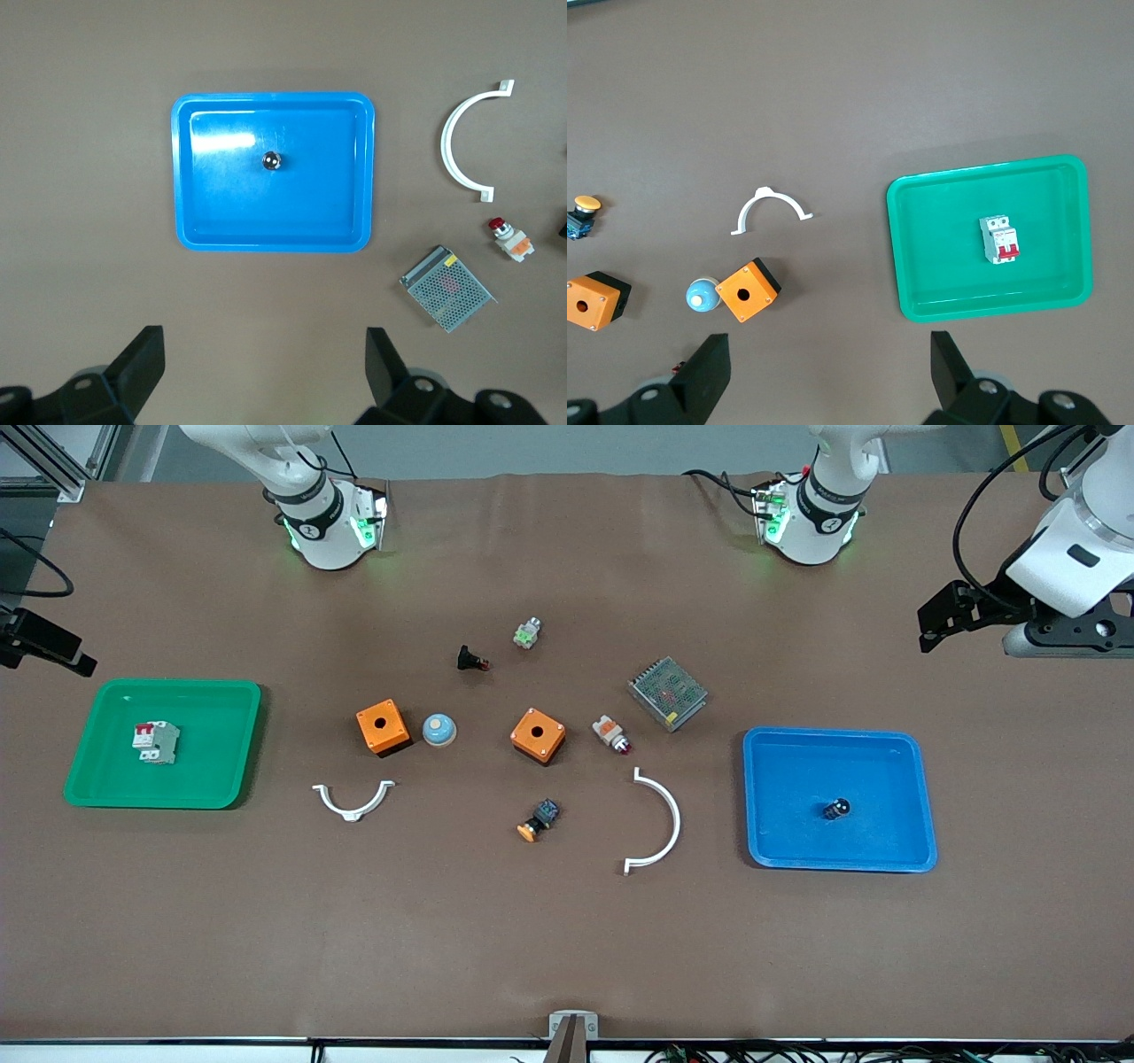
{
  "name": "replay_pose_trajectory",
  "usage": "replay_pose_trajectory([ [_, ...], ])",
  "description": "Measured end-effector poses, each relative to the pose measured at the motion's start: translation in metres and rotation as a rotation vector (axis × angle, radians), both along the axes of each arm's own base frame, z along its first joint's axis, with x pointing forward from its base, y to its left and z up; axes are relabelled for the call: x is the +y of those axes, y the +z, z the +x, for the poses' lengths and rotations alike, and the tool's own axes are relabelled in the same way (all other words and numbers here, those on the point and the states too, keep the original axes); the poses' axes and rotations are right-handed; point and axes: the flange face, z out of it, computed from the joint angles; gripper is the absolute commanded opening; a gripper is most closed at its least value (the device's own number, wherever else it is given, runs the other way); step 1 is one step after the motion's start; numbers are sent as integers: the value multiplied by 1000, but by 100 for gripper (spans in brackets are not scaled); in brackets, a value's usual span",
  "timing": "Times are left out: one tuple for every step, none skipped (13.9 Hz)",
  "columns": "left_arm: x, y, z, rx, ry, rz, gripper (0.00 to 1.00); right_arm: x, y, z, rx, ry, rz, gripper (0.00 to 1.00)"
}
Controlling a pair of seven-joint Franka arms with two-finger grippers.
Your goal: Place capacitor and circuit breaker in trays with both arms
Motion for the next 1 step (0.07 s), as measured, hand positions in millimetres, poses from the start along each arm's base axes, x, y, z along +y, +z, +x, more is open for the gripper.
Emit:
replay_pose_trajectory([
  [0, 2, -1, 4, 0, 1, 100, 1, 0, 0, 0, 2, 0, 100],
])
